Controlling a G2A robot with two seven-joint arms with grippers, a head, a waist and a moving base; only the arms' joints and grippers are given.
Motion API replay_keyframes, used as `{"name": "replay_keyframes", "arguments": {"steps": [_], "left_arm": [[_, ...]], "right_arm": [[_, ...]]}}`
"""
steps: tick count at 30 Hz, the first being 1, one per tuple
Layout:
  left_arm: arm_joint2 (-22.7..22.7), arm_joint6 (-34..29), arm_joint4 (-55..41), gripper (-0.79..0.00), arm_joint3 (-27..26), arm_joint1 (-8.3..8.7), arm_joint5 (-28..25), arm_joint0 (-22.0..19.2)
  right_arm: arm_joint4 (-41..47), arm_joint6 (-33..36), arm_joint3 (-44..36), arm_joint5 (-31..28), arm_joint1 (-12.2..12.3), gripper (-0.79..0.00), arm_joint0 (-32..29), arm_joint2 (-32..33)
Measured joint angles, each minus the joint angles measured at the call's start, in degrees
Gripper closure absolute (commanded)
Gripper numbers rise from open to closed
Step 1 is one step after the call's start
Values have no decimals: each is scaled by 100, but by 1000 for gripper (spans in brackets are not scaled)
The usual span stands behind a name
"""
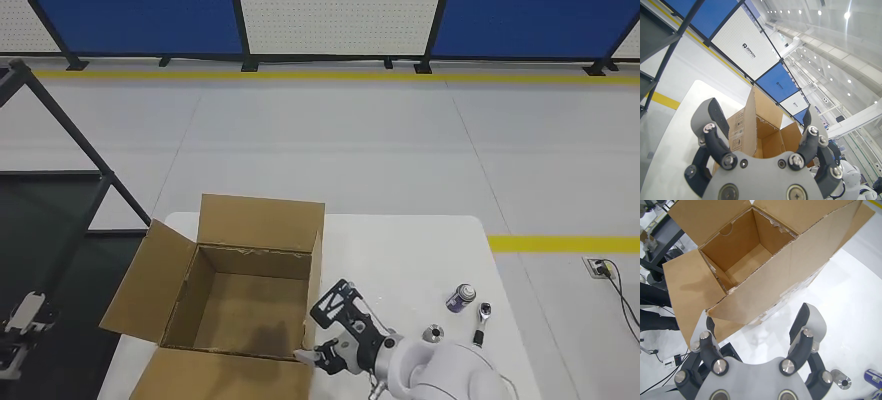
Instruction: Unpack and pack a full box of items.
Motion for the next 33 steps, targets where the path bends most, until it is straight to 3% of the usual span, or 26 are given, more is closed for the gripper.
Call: {"name": "replay_keyframes", "arguments": {"steps": [10,14,19,24,33], "left_arm": [[-45,5,-8,-785,-4,-9,-7,36],[-49,-7,2,-785,-15,-10,-6,40],[-31,-29,10,-785,-20,-10,0,16],[54,-71,-6,-785,-28,-8,-7,-38],[172,-116,20,-785,-20,-6,4,-101]], "right_arm": [[-54,-128,221,304,29,-785,179,175],[220,-146,-32,253,63,-785,73,371],[550,-115,-818,341,165,-785,-405,1177],[218,-56,-1386,952,240,-785,-869,1991],[-646,866,-1152,1646,356,-785,-1165,2876]]}}
